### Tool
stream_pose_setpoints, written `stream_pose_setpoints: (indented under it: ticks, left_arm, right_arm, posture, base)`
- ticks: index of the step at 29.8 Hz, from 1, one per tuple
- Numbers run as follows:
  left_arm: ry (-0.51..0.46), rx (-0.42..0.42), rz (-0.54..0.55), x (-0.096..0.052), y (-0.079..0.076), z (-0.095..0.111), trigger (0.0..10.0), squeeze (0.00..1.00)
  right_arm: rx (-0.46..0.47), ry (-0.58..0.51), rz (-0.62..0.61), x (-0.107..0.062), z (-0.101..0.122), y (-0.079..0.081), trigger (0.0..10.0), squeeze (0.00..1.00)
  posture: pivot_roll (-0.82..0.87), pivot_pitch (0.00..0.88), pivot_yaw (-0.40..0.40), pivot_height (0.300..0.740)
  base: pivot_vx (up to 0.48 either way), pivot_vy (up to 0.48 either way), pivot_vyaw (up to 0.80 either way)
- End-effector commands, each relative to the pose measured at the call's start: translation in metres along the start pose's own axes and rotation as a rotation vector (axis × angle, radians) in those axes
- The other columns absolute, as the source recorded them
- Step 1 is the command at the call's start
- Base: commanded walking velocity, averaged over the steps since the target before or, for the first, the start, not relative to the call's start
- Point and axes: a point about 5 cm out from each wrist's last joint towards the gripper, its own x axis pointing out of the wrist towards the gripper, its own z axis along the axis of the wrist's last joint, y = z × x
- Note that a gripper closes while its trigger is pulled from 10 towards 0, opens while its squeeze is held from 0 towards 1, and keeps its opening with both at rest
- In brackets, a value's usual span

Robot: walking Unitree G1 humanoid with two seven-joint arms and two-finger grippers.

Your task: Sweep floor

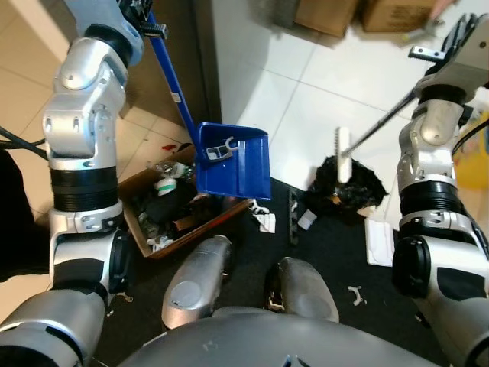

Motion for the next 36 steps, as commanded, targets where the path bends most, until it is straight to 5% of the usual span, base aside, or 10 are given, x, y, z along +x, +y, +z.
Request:
stream_pose_setpoints:
  ticks: [1, 36]
  left_arm:
    - [-0.035, 0.029, 0.020, -0.004, 0.003, 0.013, 10.0, 0.00]
    - [-0.059, 0.049, 0.050, -0.003, 0.009, 0.033, 10.0, 0.00]
  right_arm:
    - [0.005, 0.000, 0.007, 0.001, 0.001, 0.003, 10.0, 0.00]
    - [0.022, 0.058, 0.014, -0.005, -0.009, 0.008, 10.0, 0.00]
  posture:
    - [0.18, 0.000, 0.025, 0.740]
    - [0.18, 0.000, 0.025, 0.740]
  base:
    - [0.000, 0.000, 0.72]
    - [0.000, 0.000, 0.79]
